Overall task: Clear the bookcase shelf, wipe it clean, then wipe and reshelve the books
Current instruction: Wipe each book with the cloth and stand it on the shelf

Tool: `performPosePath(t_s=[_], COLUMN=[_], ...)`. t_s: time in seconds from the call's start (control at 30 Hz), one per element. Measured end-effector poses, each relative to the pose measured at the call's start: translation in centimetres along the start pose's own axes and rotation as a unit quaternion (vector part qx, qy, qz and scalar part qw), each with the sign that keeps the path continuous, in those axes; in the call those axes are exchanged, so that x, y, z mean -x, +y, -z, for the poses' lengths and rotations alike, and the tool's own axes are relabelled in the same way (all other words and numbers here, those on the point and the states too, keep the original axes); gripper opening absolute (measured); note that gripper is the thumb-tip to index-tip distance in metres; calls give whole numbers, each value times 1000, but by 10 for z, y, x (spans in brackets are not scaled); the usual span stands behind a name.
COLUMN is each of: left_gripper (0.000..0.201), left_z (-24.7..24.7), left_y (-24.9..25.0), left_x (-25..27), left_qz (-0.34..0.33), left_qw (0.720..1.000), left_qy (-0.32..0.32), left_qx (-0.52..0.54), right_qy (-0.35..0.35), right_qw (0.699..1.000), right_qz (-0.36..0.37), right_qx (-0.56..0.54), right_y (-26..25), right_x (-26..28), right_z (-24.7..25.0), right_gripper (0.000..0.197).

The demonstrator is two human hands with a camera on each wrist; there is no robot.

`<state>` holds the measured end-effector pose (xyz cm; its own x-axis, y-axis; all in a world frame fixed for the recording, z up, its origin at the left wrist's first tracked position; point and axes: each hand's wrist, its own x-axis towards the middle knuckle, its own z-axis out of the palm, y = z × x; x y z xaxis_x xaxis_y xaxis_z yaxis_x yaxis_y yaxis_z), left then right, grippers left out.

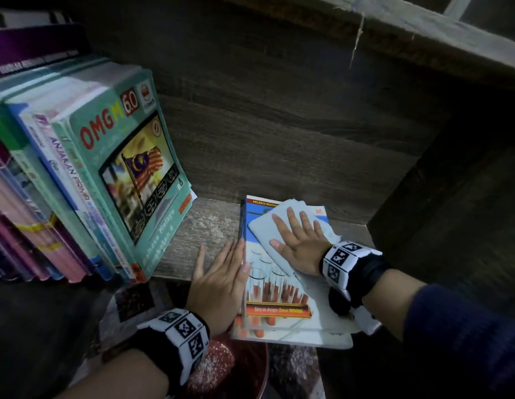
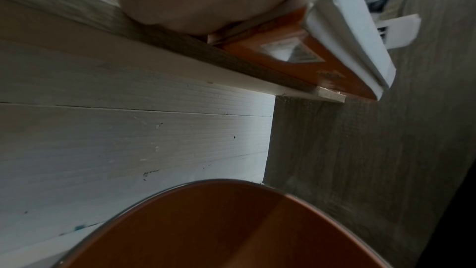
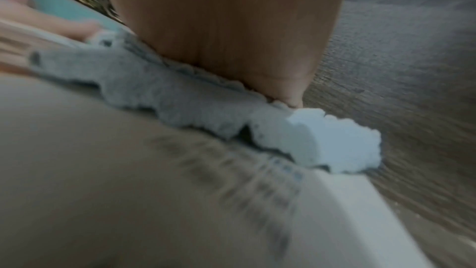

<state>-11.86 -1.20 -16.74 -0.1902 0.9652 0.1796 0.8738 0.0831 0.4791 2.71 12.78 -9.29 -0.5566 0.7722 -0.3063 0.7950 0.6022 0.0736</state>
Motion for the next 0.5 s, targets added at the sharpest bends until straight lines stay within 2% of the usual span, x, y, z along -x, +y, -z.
performPosePath(t_s=[0.07,0.17,0.2,0.27,0.37,0.4,0.5], left_gripper=[77,74,74,78,85,86,86], left_z=[-2,-4,-3,-3,-2,-1,1], left_y=[-1,-3,-3,-3,-2,-1,1], left_x=[1,2,2,2,1,0,-1], left_qz=[-4,-13,-14,-12,-9,-6,1], left_qw=[1000,1000,1000,1000,1000,1000,1000], left_qy=[5,4,3,4,-4,-9,-21], left_qx=[13,17,16,11,-3,-3,-6], right_qy=[5,16,12,1,-32,-45,-81], right_qw=[1000,999,999,999,998,998,996], right_qz=[12,27,28,33,47,45,-1], right_qx=[-4,-17,-18,-11,2,3,20], right_y=[-5,-9,-11,-14,-10,-6,11], right_x=[14,40,50,70,92,95,89], right_z=[-6,-17,-21,-27,-26,-22,-10], right_gripper=[69,106,113,111,93,92,86])
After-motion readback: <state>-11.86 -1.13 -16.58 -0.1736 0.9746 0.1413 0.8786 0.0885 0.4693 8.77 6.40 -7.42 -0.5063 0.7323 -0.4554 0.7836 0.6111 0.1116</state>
